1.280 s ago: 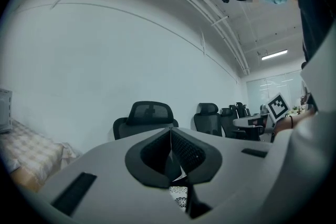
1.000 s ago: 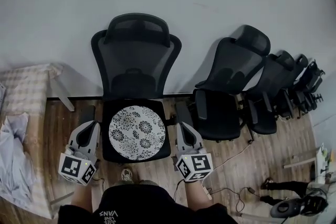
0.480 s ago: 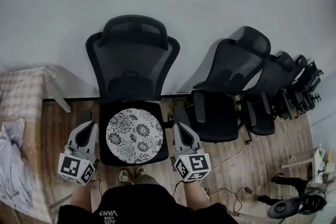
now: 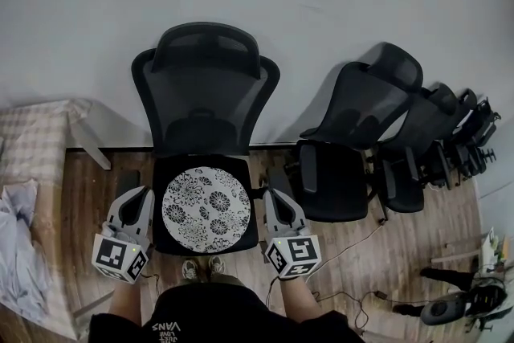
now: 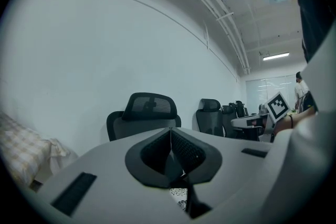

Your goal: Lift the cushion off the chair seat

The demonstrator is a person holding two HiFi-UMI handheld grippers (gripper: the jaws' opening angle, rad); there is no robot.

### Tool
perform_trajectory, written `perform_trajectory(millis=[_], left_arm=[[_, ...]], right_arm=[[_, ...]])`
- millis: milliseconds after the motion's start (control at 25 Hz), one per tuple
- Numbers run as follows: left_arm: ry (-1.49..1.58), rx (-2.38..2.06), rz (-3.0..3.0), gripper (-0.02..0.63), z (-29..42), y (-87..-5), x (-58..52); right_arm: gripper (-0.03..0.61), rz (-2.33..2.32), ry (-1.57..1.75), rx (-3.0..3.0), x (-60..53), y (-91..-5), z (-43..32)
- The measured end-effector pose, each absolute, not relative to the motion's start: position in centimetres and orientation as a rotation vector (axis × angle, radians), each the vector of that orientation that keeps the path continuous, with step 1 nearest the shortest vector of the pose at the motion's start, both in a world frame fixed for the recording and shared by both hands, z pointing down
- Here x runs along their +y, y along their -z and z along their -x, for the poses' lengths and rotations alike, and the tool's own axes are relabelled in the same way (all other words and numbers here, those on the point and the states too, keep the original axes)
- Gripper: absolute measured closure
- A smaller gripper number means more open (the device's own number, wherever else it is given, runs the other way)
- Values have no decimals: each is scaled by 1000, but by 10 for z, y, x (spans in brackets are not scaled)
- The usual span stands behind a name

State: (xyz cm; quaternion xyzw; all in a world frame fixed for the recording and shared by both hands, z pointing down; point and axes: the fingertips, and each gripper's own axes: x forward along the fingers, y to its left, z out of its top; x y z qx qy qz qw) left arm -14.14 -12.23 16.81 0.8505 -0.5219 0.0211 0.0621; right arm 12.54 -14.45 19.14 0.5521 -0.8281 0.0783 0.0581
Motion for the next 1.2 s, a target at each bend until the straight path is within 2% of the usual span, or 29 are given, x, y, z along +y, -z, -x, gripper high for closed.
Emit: perform_trajectory(millis=[1200], left_arm=[[-187,-1555,-2454,600,143,-233,-136]], right_arm=[[561,-1580,-365,-2443,-166,-255,-126]])
